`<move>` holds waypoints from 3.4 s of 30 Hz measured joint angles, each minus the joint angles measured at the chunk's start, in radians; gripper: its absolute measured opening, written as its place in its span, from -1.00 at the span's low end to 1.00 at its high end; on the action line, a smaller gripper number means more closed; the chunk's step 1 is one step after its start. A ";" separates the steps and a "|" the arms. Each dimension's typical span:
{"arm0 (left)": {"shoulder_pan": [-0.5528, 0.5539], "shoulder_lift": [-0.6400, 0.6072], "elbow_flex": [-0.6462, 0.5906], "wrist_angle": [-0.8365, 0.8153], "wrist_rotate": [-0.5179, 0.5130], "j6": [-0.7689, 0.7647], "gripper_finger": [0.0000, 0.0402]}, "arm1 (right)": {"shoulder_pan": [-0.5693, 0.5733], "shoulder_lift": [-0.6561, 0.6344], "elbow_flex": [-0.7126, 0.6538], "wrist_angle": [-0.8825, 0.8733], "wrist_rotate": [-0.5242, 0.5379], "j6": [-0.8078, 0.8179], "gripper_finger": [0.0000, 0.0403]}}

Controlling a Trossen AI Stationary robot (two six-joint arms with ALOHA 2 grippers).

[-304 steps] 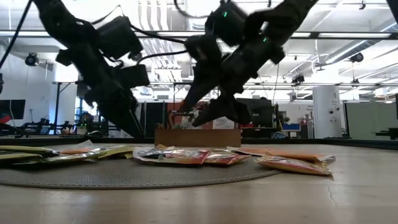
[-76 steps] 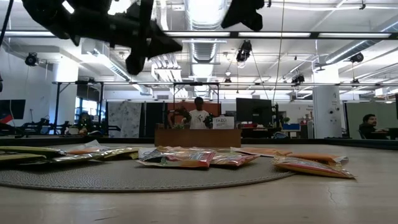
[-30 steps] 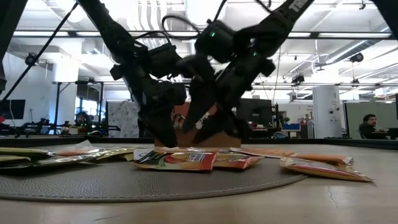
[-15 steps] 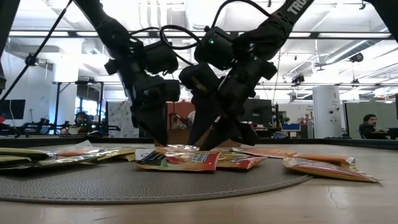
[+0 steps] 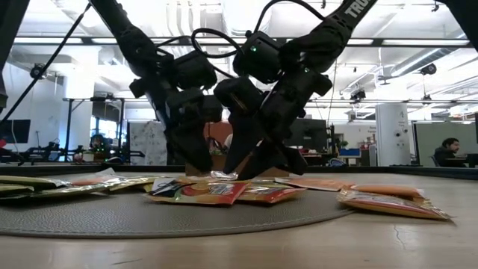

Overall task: Pick & Place Tea
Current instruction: Put the orange tea bag into the middle compartment of the wooden organizer

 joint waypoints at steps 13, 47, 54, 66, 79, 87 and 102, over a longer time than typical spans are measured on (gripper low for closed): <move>-0.004 0.001 -0.001 -0.001 0.057 0.006 -0.67 | 0.000 0.000 0.000 0.000 0.037 -0.008 -0.37; 0.003 -0.467 -0.115 -0.026 -0.457 -0.177 -1.00 | -0.012 -0.409 -0.018 -0.146 0.428 0.006 -0.37; -0.009 -0.696 -0.352 0.469 -0.561 -0.403 -1.00 | -0.057 -0.482 -0.051 -0.029 0.492 0.037 -0.37; -0.064 -0.716 -0.457 0.735 -0.599 -0.436 -1.00 | -0.136 -0.459 -0.065 0.209 0.317 0.099 -0.37; -0.067 -0.678 -0.454 0.734 -0.601 -0.384 -1.00 | -0.136 -0.459 -0.065 0.235 0.275 0.130 -0.24; -0.066 -0.678 -0.456 0.729 -0.599 -0.362 -1.00 | -0.138 -0.463 -0.065 0.229 0.276 0.130 -0.06; -0.066 -0.678 -0.456 0.743 -0.602 -0.349 -1.00 | -0.144 -0.463 -0.065 0.241 0.252 0.138 -0.11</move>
